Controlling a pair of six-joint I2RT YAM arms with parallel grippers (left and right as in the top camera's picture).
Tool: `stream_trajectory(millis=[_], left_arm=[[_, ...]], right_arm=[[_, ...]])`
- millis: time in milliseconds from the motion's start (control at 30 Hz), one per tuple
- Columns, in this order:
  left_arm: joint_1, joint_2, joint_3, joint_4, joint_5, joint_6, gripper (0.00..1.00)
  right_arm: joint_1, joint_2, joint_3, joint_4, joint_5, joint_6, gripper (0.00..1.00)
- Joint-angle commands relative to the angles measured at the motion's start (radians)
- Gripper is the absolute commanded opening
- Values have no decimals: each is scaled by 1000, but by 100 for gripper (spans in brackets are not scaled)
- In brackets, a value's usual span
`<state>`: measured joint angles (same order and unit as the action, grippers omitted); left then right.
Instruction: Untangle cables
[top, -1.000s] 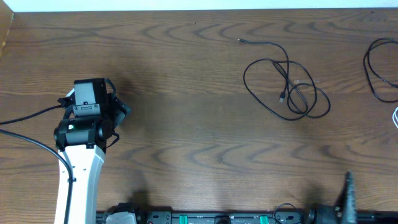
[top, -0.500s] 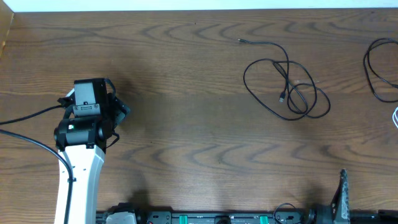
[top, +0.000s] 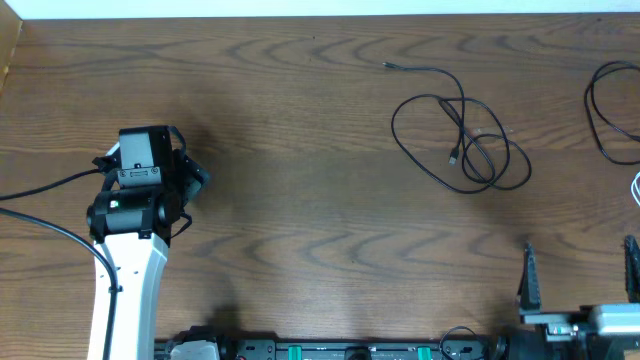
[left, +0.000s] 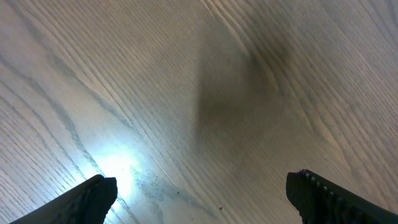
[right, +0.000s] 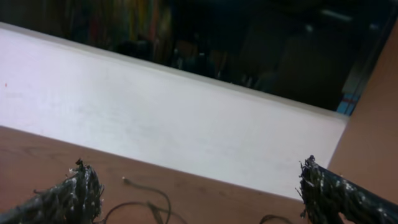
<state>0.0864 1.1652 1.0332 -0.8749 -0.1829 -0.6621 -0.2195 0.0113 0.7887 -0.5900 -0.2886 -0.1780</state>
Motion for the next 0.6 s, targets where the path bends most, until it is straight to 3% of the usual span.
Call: stream_trajectory(millis=[0,233,567], left_arm=[[5,4,16,-3,-13,-9,94],[5,4,16,-3,-13,-9,94],[5,4,16,-3,-13,-9,94]], right_arm=[[-2,5,-65,-3,2,71,99],[-2,5,-229,97,2,266,99],[-2,5,-472,301,80,410,99]])
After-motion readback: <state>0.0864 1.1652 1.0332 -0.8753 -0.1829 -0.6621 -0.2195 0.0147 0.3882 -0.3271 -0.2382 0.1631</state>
